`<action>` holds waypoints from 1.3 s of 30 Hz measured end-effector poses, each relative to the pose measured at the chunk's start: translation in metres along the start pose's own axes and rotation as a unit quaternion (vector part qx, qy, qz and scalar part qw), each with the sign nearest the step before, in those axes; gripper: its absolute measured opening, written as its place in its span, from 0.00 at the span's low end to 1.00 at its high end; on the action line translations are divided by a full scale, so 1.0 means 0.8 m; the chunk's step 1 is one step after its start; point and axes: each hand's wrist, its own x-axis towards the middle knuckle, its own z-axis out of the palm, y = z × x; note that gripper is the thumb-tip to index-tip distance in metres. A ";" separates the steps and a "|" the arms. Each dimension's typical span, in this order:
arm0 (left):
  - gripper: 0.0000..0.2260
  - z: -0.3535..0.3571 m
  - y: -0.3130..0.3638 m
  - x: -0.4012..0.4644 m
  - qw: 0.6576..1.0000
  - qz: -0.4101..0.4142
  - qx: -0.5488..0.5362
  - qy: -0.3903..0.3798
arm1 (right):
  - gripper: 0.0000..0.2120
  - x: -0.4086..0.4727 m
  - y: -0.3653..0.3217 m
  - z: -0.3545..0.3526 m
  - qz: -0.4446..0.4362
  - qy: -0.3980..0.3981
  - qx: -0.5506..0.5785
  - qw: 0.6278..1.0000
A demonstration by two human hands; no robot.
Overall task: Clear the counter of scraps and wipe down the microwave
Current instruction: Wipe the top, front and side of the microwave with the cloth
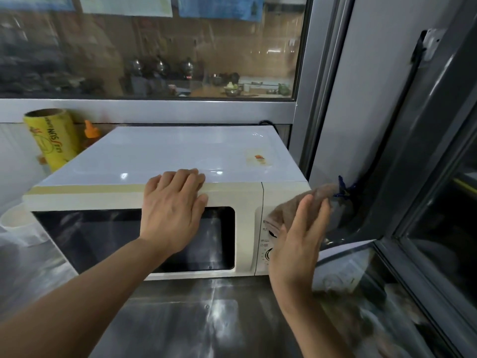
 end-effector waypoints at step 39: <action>0.16 0.011 -0.016 0.001 0.997 0.058 -0.038 0.036 | 0.24 -0.037 -0.107 0.028 -0.002 0.012 0.161 0.987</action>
